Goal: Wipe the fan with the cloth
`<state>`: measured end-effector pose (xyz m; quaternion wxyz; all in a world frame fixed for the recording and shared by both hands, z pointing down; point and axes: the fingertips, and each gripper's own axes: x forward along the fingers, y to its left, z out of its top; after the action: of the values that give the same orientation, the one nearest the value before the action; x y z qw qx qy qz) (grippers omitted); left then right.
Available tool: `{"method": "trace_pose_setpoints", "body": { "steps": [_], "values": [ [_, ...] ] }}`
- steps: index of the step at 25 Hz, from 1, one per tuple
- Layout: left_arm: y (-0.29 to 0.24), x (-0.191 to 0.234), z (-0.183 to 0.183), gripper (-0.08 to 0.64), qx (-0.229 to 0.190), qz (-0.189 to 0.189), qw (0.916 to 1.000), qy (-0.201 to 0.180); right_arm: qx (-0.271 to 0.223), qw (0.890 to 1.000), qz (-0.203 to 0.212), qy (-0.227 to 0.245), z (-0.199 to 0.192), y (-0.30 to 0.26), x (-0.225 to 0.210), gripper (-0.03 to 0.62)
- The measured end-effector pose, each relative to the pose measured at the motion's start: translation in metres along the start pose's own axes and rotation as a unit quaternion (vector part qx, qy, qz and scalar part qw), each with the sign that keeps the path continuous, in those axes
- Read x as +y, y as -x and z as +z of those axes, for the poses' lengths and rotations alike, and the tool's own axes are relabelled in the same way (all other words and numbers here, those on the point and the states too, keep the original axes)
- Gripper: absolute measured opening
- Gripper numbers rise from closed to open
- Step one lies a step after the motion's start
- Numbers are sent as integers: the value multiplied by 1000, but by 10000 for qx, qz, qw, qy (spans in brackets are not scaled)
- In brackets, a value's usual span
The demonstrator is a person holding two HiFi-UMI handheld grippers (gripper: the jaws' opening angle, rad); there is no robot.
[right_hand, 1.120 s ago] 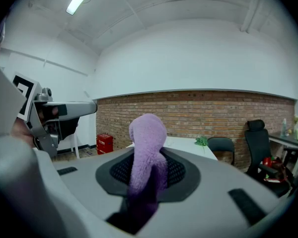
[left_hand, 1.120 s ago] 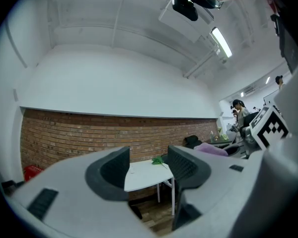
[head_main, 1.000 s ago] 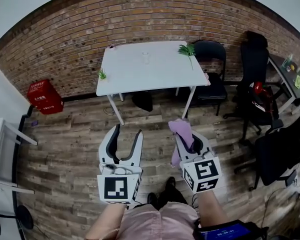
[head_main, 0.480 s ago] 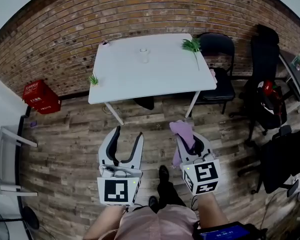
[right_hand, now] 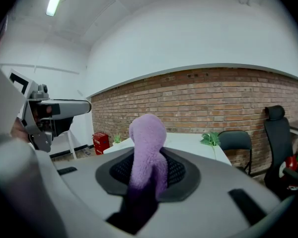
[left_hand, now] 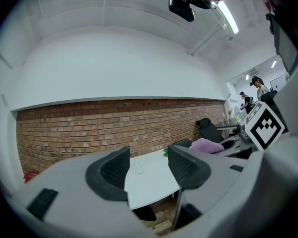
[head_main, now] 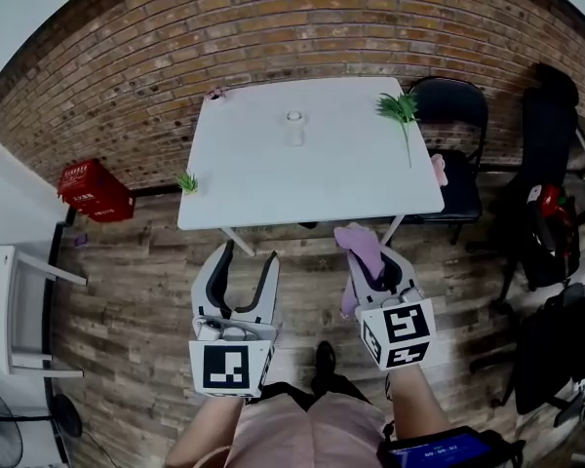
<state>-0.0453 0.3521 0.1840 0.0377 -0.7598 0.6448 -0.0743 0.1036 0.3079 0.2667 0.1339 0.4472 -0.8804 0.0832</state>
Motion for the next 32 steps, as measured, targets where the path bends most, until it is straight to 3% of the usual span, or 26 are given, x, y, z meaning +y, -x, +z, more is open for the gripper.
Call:
{"method": "trace_pose_setpoints", "body": {
  "steps": [7, 15, 23, 32],
  "values": [
    [-28, 14, 13, 235, -98, 216, 9997, 27, -64, 9998, 157, 80, 22, -29, -15, 103],
    [-62, 46, -10, 235, 3, 389, 9989, 273, 111, 9996, 188, 160, 20, -77, -23, 104],
    [-139, 86, -27, 235, -29, 217, 9993, 314, 305, 9994, 33, 171, 27, -157, -45, 104],
    [-222, 152, -15, 235, -241, 45, 9992, 320, 226, 9992, -217, 240, 76, -247, -62, 104]
  ]
}}
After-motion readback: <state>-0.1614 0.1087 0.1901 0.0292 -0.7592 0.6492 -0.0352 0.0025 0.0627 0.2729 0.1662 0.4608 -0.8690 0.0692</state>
